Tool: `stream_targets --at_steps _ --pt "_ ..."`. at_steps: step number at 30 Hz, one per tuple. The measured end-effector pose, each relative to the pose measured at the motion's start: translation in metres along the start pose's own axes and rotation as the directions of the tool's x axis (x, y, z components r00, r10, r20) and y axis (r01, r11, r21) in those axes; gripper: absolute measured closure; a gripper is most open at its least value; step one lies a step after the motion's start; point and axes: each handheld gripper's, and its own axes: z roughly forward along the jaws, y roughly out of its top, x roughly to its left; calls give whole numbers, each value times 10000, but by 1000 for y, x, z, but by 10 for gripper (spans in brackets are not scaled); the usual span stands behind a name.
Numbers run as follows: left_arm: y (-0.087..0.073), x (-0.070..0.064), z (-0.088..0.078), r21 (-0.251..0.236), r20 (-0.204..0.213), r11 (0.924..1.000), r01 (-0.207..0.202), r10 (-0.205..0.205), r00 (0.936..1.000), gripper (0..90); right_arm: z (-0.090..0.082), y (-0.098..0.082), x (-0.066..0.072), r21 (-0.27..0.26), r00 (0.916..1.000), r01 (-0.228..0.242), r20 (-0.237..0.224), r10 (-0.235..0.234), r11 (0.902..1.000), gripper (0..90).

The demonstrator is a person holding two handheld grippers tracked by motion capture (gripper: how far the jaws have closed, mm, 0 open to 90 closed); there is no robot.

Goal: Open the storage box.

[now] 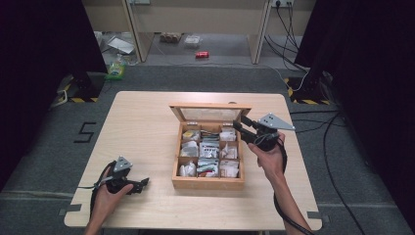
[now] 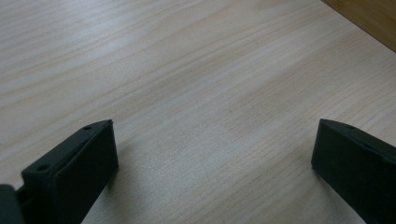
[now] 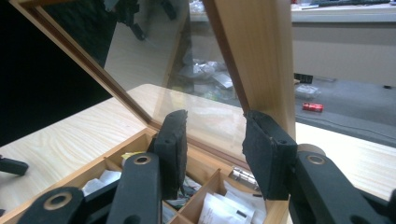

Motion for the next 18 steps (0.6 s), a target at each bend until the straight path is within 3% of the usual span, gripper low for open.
stream_targets --at_steps 18 --pt "0 0 0 10 9 10000 -5 5 10000 0 20 13 -9 312 9980 108 612 -127 9995 581"
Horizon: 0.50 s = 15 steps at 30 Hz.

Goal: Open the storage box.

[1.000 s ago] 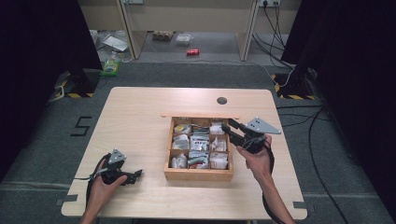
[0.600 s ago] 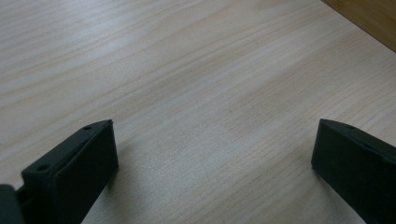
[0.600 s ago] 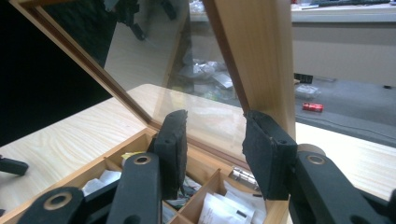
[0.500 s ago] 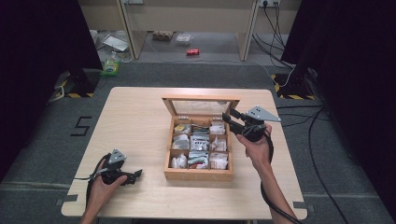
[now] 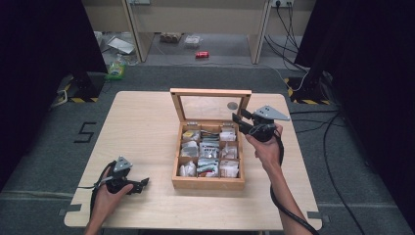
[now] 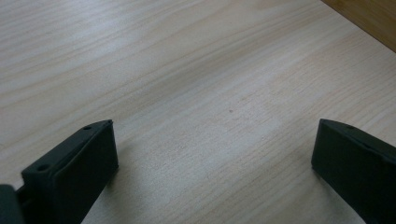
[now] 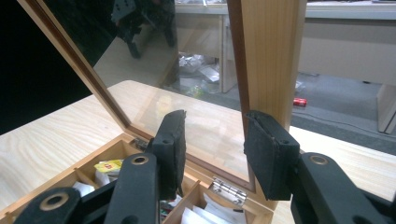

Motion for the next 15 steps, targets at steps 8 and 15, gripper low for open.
stream_targets --at_steps 8,15 --pt "0 0 0 1 -1 10000 -3 3 10000 0 8 4 -6 45 9994 -99 340 98 9999 567" --pt "0 0 0 6 -4 10000 -16 16 10000 0 18 5 -8 212 9981 -38 619 25 9998 554"
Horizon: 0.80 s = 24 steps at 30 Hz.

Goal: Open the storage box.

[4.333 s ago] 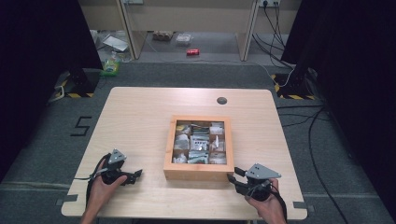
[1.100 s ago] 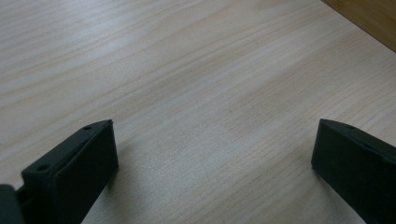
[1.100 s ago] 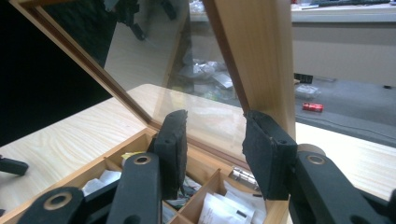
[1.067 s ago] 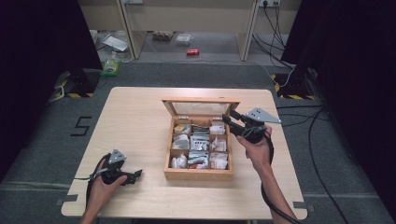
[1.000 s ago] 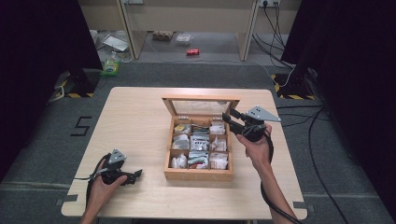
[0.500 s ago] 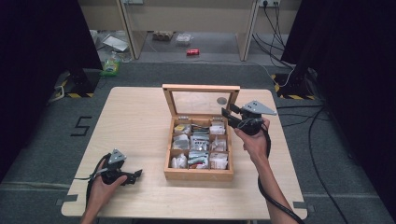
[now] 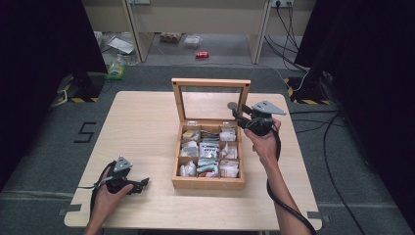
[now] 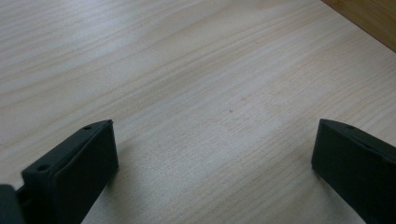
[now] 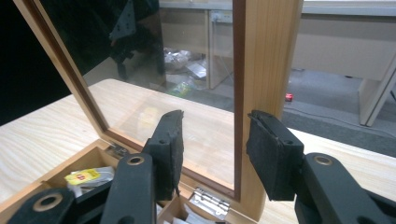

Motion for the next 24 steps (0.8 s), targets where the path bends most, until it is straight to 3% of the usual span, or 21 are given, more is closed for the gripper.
stream_targets --at_steps 13,18,24 --pt "0 0 0 -2 -15 10000 -3 3 10000 0 16 -1 -10 432 9981 -35 622 8 9991 533" --pt "0 0 0 -1 -16 10000 -7 7 10000 0 17 -6 -10 503 9982 -137 593 107 9986 530" --pt "0 0 0 3 -20 10000 -11 11 10000 0 14 -11 -10 1105 9972 -396 670 323 9931 523"
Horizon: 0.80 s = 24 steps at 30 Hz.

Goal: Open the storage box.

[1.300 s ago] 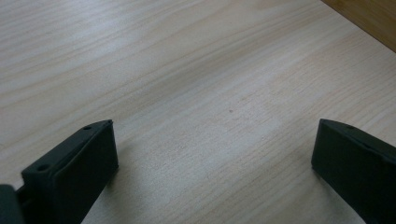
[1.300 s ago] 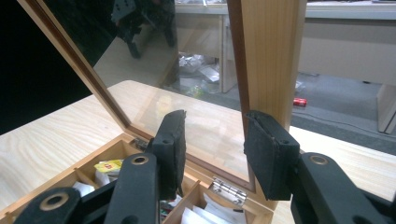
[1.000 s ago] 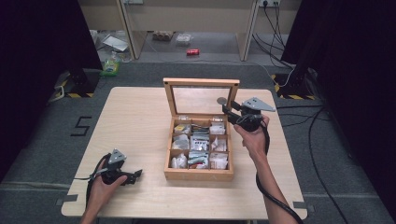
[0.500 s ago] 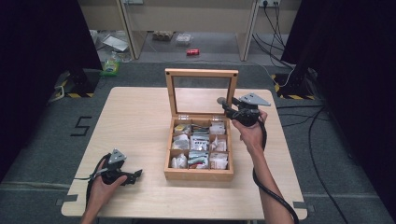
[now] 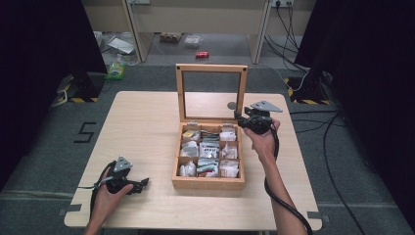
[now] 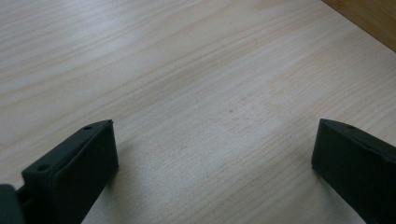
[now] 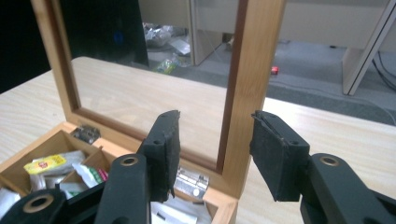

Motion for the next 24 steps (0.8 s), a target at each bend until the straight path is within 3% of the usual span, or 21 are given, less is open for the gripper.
stream_targets --at_steps 7,17,24 --pt "0 0 0 1 6 10000 5 -5 10000 0 -7 -7 6 297 9997 -49 -237 56 9995 511" --pt "0 0 0 0 4 10000 5 -5 10000 0 -26 -11 17 65 9970 -152 -759 157 9999 490" --pt "0 0 0 -6 7 10000 12 -12 10000 0 -37 -21 21 204 9950 -212 -973 231 9996 479"
